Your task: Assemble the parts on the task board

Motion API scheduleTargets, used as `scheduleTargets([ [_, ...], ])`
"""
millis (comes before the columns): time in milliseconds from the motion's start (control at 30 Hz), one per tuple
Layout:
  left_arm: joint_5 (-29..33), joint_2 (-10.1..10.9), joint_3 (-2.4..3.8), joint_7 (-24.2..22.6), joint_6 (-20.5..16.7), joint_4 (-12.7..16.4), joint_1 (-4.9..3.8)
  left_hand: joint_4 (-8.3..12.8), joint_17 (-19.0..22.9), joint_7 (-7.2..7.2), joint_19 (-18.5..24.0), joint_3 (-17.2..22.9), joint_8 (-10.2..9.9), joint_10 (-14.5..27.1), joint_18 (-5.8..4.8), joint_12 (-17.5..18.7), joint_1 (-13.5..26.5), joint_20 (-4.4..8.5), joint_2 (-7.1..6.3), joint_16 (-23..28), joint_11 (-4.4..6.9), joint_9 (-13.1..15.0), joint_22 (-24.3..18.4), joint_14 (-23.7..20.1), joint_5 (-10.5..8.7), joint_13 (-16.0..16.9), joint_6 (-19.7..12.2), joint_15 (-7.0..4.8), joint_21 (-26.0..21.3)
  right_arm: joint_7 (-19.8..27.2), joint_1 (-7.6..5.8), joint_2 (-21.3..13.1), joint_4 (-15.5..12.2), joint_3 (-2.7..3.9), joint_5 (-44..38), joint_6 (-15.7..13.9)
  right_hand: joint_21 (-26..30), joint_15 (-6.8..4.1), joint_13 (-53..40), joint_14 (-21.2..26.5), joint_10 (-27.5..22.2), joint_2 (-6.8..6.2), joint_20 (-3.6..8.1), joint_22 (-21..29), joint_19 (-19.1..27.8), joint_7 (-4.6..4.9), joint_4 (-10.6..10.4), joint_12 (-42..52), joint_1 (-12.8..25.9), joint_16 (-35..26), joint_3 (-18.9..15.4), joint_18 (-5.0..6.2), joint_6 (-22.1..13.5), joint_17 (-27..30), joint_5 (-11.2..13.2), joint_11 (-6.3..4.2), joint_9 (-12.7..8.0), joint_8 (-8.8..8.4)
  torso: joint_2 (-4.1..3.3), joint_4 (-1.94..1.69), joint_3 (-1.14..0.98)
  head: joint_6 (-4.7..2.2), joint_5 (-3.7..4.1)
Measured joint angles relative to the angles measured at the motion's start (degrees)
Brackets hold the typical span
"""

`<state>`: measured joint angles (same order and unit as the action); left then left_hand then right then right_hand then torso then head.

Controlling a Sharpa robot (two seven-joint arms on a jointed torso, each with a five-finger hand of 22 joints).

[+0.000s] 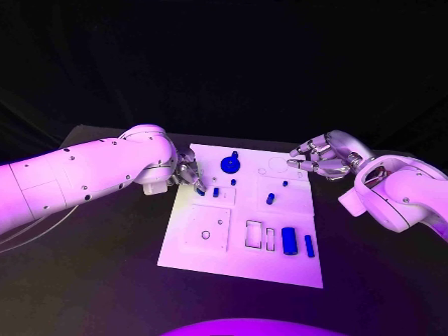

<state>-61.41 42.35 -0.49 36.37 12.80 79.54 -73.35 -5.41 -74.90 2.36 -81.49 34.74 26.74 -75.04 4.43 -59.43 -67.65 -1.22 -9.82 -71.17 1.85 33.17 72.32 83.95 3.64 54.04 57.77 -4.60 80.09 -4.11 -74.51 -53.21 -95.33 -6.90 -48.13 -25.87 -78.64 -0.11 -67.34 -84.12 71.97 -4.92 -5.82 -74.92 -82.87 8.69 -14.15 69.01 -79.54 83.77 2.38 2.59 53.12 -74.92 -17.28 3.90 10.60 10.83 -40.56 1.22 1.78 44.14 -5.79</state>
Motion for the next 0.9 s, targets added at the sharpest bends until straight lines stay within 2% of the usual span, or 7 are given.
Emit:
scheduleTargets([
  [367,-0.1,0.0,0.0,0.2,0.3,0.0,-0.01,-0.5,0.0,0.0,0.0,-0.3,0.0,0.0,0.0,0.0,0.5,0.0,0.37,0.0,-0.01,0.2,0.0,0.2,-0.01,-0.1,0.0,-0.15,0.0,0.0,0.0,0.1,0.0,0.0,0.0,0.0,0.0,0.0,0.0,0.0,0.0,0.0,0.0,0.0,0.0,0.0,0.0,0.0,0.0,0.0,0.0,0.0,0.0,0.0,0.0,0.0,0.0,0.0,0.01,-0.02,-0.01,0.07,-0.1],
  [533,-0.1,0.0,-0.01,0.4,0.6,0.0,-0.01,-1.7,0.0,-0.72,0.0,-1.0,0.3,0.0,0.0,0.0,2.5,0.0,-0.23,0.0,0.0,0.3,0.2,0.1,0.0,-0.4,0.7,-0.14,0.2,0.0,0.01,0.1,0.0,0.0,0.0,0.0,0.0,0.0,0.0,0.0,0.0,0.0,0.0,0.0,0.0,0.0,0.0,0.0,0.0,0.0,0.0,0.0,0.0,0.0,0.0,0.0,0.0,0.0,0.01,-0.02,-0.01,0.1,-0.14],
  [900,-0.5,-0.1,0.01,0.9,1.3,-0.1,-0.03,-2.4,0.0,-0.72,-0.2,-1.4,0.5,-0.2,0.0,0.0,3.7,0.21,-0.88,0.0,0.21,0.3,0.5,0.1,0.01,-0.3,1.1,-0.14,0.2,0.1,0.03,0.1,0.1,-0.01,0.1,0.0,0.0,0.0,0.0,0.0,0.0,0.0,0.0,0.0,0.0,0.0,0.0,0.0,0.0,0.0,0.0,0.0,0.0,0.0,0.0,0.0,0.0,0.0,0.01,0.02,-0.01,0.29,-0.23],
])
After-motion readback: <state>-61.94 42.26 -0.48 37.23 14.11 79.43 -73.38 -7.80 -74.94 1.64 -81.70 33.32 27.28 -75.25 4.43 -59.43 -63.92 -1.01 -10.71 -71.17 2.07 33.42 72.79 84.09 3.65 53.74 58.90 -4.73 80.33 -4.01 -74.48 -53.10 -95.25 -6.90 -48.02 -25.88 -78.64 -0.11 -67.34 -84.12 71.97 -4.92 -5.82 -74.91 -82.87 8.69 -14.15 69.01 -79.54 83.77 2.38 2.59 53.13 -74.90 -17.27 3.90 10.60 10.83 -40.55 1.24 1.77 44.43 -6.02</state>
